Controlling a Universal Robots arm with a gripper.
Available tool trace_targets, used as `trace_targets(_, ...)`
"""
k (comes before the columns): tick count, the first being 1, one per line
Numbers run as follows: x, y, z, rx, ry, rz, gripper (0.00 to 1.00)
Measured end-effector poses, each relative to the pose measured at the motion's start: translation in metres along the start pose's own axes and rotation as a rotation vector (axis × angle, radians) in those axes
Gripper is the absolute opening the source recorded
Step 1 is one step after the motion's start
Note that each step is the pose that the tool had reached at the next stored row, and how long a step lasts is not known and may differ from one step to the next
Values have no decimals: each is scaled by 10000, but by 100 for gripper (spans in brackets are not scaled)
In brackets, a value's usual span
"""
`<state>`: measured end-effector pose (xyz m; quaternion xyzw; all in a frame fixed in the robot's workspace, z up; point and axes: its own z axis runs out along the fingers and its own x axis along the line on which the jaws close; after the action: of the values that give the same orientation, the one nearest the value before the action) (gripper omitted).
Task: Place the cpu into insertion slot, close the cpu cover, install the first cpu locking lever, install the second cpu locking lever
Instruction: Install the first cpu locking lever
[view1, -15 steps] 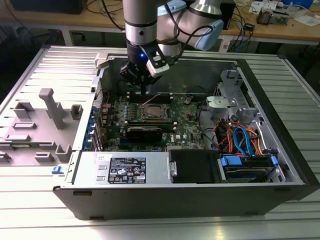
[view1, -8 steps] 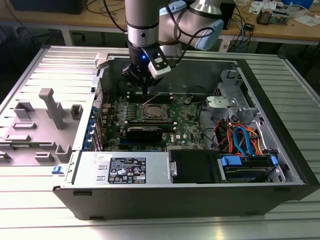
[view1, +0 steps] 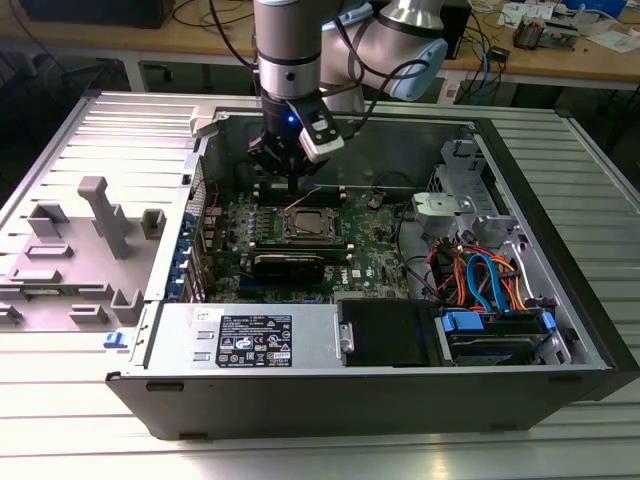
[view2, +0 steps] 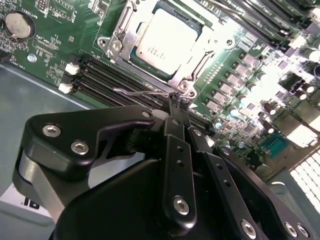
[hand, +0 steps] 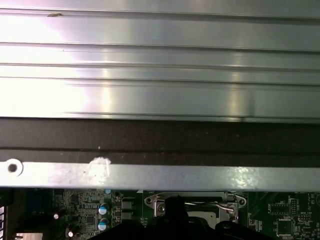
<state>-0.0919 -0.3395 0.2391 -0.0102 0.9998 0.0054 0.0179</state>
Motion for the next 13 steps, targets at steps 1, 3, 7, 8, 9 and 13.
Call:
trace_targets(1,-3,7,4,10,1,0,11)
trace_targets(3,-13,21,16,43,1,1,11)
trace_targets(7,-25,22,30,79,0,224,11)
trace_targets(8,-29,22,33,81,0,249,11)
trace_targets(9,-36,22,38,82,-1,268,11)
trace_targets(13,-59,24,49,83,-1,308,11)
